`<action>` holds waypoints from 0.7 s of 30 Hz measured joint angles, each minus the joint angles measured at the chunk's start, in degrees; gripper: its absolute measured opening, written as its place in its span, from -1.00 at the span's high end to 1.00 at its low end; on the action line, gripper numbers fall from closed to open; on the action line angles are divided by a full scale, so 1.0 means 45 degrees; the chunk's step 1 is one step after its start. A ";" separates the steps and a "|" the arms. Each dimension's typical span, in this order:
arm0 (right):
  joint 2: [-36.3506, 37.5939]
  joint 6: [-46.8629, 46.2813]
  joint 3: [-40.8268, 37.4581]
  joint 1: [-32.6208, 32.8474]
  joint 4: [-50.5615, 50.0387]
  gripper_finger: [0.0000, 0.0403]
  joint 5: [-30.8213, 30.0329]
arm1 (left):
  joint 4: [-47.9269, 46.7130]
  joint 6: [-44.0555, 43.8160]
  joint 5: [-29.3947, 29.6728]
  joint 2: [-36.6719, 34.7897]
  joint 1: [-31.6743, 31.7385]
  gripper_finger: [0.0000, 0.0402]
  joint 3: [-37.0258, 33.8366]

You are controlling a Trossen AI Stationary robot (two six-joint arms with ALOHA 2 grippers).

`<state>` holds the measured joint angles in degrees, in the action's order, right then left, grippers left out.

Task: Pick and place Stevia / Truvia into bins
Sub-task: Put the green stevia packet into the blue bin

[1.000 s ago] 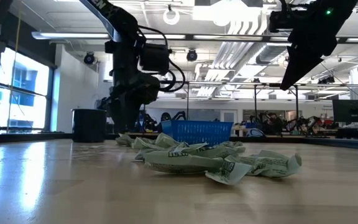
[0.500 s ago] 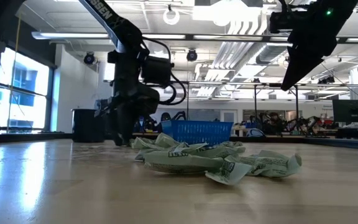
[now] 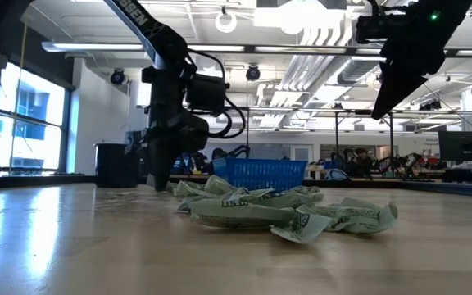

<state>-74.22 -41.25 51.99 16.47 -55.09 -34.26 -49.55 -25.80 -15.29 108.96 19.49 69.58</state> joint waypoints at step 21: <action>-0.0002 0.0174 0.0000 0.0000 -0.0945 -0.27 0.0007 | 0.2989 0.1234 0.0463 -0.0560 -0.0260 0.77 0.3886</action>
<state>-74.23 -40.47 51.99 16.47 -59.34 -34.23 -36.10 -20.25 -13.20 106.45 18.32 87.07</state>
